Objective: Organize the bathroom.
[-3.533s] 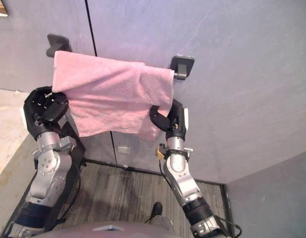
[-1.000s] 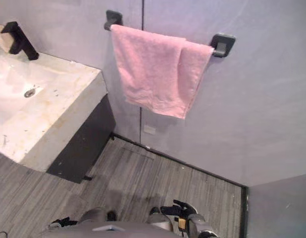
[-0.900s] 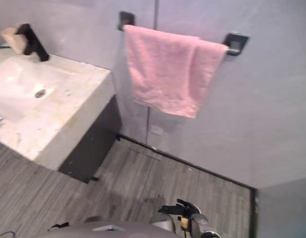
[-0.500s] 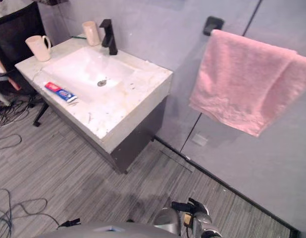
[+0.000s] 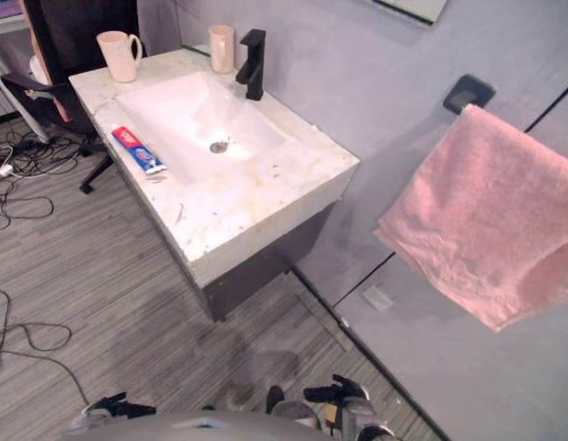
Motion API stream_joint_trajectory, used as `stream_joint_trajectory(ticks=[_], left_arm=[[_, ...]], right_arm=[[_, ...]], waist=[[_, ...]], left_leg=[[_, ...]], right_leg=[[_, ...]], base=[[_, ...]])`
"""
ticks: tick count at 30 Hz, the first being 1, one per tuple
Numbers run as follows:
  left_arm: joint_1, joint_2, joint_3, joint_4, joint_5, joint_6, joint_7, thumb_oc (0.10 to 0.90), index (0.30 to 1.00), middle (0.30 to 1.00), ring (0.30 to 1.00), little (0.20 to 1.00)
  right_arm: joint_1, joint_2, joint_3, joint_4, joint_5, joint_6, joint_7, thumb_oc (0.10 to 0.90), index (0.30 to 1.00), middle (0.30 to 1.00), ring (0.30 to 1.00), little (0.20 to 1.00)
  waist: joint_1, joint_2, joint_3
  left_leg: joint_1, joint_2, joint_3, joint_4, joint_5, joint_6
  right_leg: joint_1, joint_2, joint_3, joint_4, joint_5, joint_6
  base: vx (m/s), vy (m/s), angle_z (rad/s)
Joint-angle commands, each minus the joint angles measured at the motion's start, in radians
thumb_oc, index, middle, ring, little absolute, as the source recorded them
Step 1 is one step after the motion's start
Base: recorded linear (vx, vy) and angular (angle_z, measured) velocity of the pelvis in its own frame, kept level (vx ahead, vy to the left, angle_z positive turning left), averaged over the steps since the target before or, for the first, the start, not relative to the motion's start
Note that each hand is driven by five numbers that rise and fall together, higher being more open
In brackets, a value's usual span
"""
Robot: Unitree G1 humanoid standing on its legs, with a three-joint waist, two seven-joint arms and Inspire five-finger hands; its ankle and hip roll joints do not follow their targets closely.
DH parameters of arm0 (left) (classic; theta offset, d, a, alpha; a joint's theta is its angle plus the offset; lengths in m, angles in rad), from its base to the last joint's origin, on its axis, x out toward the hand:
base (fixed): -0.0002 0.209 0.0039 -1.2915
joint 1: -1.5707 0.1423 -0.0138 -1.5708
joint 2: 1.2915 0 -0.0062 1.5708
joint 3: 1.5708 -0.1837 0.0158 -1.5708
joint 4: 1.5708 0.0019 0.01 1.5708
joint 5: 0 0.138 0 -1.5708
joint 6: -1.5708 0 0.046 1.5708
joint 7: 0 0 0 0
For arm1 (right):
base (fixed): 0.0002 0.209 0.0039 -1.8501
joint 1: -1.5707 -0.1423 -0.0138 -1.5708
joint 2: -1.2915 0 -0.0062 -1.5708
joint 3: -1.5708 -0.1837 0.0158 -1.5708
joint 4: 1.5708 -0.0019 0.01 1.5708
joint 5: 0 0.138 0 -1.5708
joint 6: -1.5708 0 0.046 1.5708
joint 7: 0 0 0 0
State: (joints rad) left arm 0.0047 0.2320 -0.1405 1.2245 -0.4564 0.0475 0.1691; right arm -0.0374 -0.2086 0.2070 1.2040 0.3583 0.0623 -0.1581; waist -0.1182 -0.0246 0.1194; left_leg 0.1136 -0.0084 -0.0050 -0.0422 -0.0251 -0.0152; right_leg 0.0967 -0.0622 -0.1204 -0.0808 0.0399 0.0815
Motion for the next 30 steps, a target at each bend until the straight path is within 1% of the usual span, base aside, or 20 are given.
stream_joint_trajectory(ticks=[1, 3, 4, 5, 6, 9, 12, 13, 14, 15, 16, 18, 19, 20, 21, 22, 24, 27, 28, 30], left_arm=[[-0.035, 0.018, 0.007, -0.005, 0.031, -0.029, 0.005, 0.8, 0.9, 0.9, 0.9, 0.9], [-0.036, 0.015, 0.011, -0.011, 0.041, -0.033, 0.004, 0.8, 0.9, 0.9, 0.9, 0.9], [-0.043, 0.013, 0.011, -0.017, 0.055, -0.031, 0.002, 0.8, 0.9, 0.9, 0.9, 0.9], [-0.046, 0.013, 0.01, -0.018, 0.06, -0.028, 0.001, 0.8, 0.9, 0.9, 0.9, 0.9], [-0.061, 0.014, 0.003, -0.023, 0.089, -0.027, -0.012, 0.8, 0.9, 0.9, 0.9, 0.9], [-0.075, 0.015, -0.009, -0.03, 0.084, -0.052, -0.029, 0.8, 0.9, 0.9, 0.9, 0.9], [-0.08, 0.014, -0.009, -0.042, 0.074, -0.061, -0.028, 0.8, 0.9, 0.9, 0.9, 0.9], [-0.082, 0.014, -0.009, -0.053, 0.078, -0.06, -0.028, 0.8, 0.9, 0.9, 0.9, 0.9], [-0.081, 0.013, -0.006, -0.055, 0.084, -0.059, -0.026, 0.8, 0.9, 0.9, 0.9, 0.9], [-0.079, 0.012, -0.006, -0.056, 0.088, -0.06, -0.027, 0.8, 0.9, 0.9, 0.9, 0.9], [-0.079, 0.012, -0.006, -0.056, 0.088, -0.06, -0.027, 0.8, 0.9, 0.9, 0.9, 0.9], [-0.072, 0.008, -0.002, -0.051, 0.095, -0.058, -0.026, 0.8, 0.9, 0.9, 0.9, 0.9], [-0.066, 0.003, -0.002, -0.047, 0.097, -0.063, -0.028, 0.8, 0.9, 0.9, 0.9, 0.9], [-0.064, -0.002, -0.002, -0.044, 0.101, -0.065, -0.028, 0.8, 0.9, 0.9, 0.9, 0.9], [-0.064, -0.01, -0.003, -0.043, 0.108, -0.065, -0.026, 0.8, 0.9, 0.9, 0.9, 0.9], [-0.065, -0.012, -0.003, -0.044, 0.109, -0.064, -0.026, 0.8, 0.9, 0.9, 0.9, 0.9], [-0.067, -0.014, -0.018, -0.035, 0.102, -0.069, -0.036, 0.8, 0.9, 0.9, 0.9, 0.9], [-0.072, -0.007, -0.031, -0.045, 0.082, -0.069, -0.037, 0.8, 0.9, 0.9, 0.9, 0.9], [-0.082, -0.005, -0.041, -0.044, 0.078, -0.069, -0.041, 0.8, 0.9, 0.9, 0.9, 0.9], [-0.095, -0.006, -0.063, -0.035, 0.08, -0.07, -0.037, 0.8, 0.9, 0.9, 0.9, 0.9]], right_arm=[[-0.011, -0.013, 0.004, 0.017, -0.026, 0.003, 0.012, 0.8, 0.9, 0.9, 0.9, 0.9], [-0.012, -0.014, 0.006, 0.013, -0.038, 0.016, 0.018, 0.8, 0.9, 0.9, 0.9, 0.9], [-0.007, -0.018, 0.006, 0.008, -0.034, 0.018, 0.01, 0.8, 0.9, 0.9, 0.9, 0.9], [-0.006, -0.019, 0.006, 0.007, -0.04, 0.021, 0.014, 0.8, 0.9, 0.9, 0.9, 0.9], [-0.003, -0.027, 0.0, 0.005, -0.036, 0.031, 0.012, 0.8, 0.9, 0.9, 0.9, 0.9], [-0.011, -0.035, -0.005, 0.018, -0.055, 0.043, 0.022, 0.8, 0.9, 0.9, 0.9, 0.9], [-0.017, -0.039, 0.004, 0.023, -0.07, 0.057, 0.033, 0.8, 0.9, 0.9, 0.9, 0.9], [-0.018, -0.043, 0.009, 0.024, -0.072, 0.064, 0.034, 0.8, 0.9, 0.9, 0.9, 0.9], [-0.017, -0.045, 0.009, 0.023, -0.07, 0.062, 0.034, 0.8, 0.9, 0.9, 0.9, 0.9], [-0.018, -0.047, 0.008, 0.023, -0.065, 0.064, 0.033, 0.8, 0.9, 0.9, 0.9, 0.9], [-0.018, -0.047, 0.008, 0.023, -0.065, 0.064, 0.033, 0.8, 0.9, 0.9, 0.9, 0.9], [-0.022, -0.052, 0.005, 0.023, -0.072, 0.068, 0.029, 0.8, 0.9, 0.9, 0.9, 0.9], [-0.025, -0.062, 0.004, 0.02, -0.072, 0.076, 0.025, 0.8, 0.9, 0.9, 0.9, 0.9], [-0.028, -0.068, 0.003, 0.02, -0.076, 0.079, 0.024, 0.8, 0.9, 0.9, 0.9, 0.9], [-0.035, -0.077, 0.002, 0.02, -0.08, 0.084, 0.018, 0.8, 0.9, 0.9, 0.9, 0.9], [-0.037, -0.078, 0.002, 0.02, -0.08, 0.085, 0.017, 0.8, 0.9, 0.9, 0.9, 0.9], [-0.058, -0.078, -0.001, 0.024, -0.06, 0.086, 0.008, 0.8, 0.9, 0.9, 0.9, 0.9], [-0.064, -0.071, -0.006, 0.019, -0.074, 0.081, 0.001, 0.8, 0.9, 0.9, 0.9, 0.9], [-0.062, -0.068, -0.01, 0.015, -0.067, 0.081, -0.005, 0.8, 0.9, 0.9, 0.9, 0.9], [-0.059, -0.067, -0.023, 0.014, -0.078, 0.082, -0.001, 0.8, 0.9, 0.9, 0.9, 0.9]], waist=[[-0.008, 0.04, -0.005], [-0.007, 0.036, -0.002], [-0.016, 0.031, 0.005], [-0.019, 0.03, 0.006], [-0.033, 0.019, 0.014], [-0.042, 0.002, 0.021], [-0.044, 0.001, 0.018], [-0.049, 0.005, 0.013], [-0.054, 0.009, 0.009], [-0.058, 0.015, 0.005], [-0.058, 0.015, 0.005], [-0.066, 0.035, -0.001], [-0.071, 0.053, -0.002], [-0.074, 0.065, -0.001], [-0.082, 0.081, 0.001], [-0.083, 0.083, 0.001], [-0.085, 0.095, 0.014], [-0.078, 0.088, 0.031], [-0.078, 0.083, 0.038], [-0.072, 0.078, 0.046]], left_leg=[[0.003, 0.0, 0.134, -0.027, -0.028, 0.013], [-0.009, 0.0, 0.142, 0.008, -0.03, 0.004], [-0.035, 0.018, 0.188, 0.077, -0.032, -0.014], [-0.041, 0.024, 0.201, 0.094, -0.034, -0.018], [-0.07, 0.056, 0.252, 0.172, -0.044, -0.034], [-0.095, 0.086, 0.251, 0.265, -0.078, -0.032], [-0.089, 0.119, 0.248, 0.278, -0.061, -0.036], [-0.072, 0.168, 0.253, 0.259, -0.028, -0.049], [-0.057, 0.195, 0.252, 0.234, -0.005, -0.059], [-0.039, 0.22, 0.25, 0.205, 0.019, -0.07], [-0.039, 0.22, 0.25, 0.205, 0.019, -0.07], [-0.008, 0.282, 0.243, 0.132, 0.089, -0.102], [0.014, 0.326, 0.236, 0.077, 0.131, -0.126], [0.025, 0.343, 0.236, 0.053, 0.141, -0.138], [0.039, 0.347, 0.244, 0.036, 0.124, -0.149], [0.04, 0.345, 0.247, 0.035, 0.118, -0.15], [0.034, 0.32, 0.238, 0.03, 0.062, -0.15], [0.004, 0.275, 0.209, 0.061, 0.021, -0.125], [-0.013, 0.25, 0.216, 0.08, 0.005, -0.111], [-0.029, 0.213, 0.211, 0.102, -0.017, -0.089]], right_leg=[[-0.059, 0.088, 0.076, 0.127, -0.103, 0.038], [-0.04, 0.089, 0.077, 0.109, -0.096, 0.033], [-0.027, 0.078, 0.06, 0.106, -0.093, 0.028], [-0.025, 0.075, 0.055, 0.105, -0.092, 0.027], [-0.02, 0.054, 0.035, 0.107, -0.085, 0.022], [-0.018, 0.018, 0.021, 0.114, -0.074, 0.016], [-0.015, 0.009, 0.024, 0.111, -0.074, 0.012], [-0.014, 0.002, 0.024, 0.113, -0.079, 0.012], [-0.012, 0.001, 0.025, 0.113, -0.084, 0.013], [-0.012, 0.001, 0.025, 0.114, -0.088, 0.014], [-0.012, 0.001, 0.025, 0.114, -0.088, 0.014], [-0.013, -0.003, 0.03, 0.119, -0.101, 0.022], [-0.027, -0.018, 0.034, 0.131, -0.107, 0.034], [-0.041, -0.03, 0.035, 0.145, -0.112, 0.043], [-0.074, -0.061, 0.04, 0.176, -0.113, 0.063], [-0.081, -0.067, 0.041, 0.184, -0.113, 0.067], [-0.145, -0.111, 0.062, 0.269, -0.12, 0.106], [-0.167, -0.148, 0.092, 0.307, -0.124, 0.134], [-0.178, -0.178, 0.087, 0.325, -0.117, 0.15], [-0.186, -0.217, 0.075, 0.351, -0.091, 0.151]], base=[[-0.03, -0.044, 0.09], [-0.04, -0.029, 0.0], [-0.07, -0.008, 0.1], [-0.12, 0.014, 0.3], [-0.11, 0.042, 0.66], [-0.1, 0.082, 0.92], [-0.03, 0.122, 0.66], [0.01, 0.209, 0.43], [0.02, 0.283, 0.62], [0.01, 0.163, 0.48], [0.05, 0.238, 0.58], [0.09, 0.389, 0.42], [0.09, 0.518, 0.23], [0.09, 0.695, 0.19], [0.05, 0.529, 0.16], [0.04, 0.534, 0.15], [0.07, 0.533, 0.06], [0.06, 0.427, 0.29], [0.05, 0.452, 0.38], [0.09, 0.394, 0.31]])
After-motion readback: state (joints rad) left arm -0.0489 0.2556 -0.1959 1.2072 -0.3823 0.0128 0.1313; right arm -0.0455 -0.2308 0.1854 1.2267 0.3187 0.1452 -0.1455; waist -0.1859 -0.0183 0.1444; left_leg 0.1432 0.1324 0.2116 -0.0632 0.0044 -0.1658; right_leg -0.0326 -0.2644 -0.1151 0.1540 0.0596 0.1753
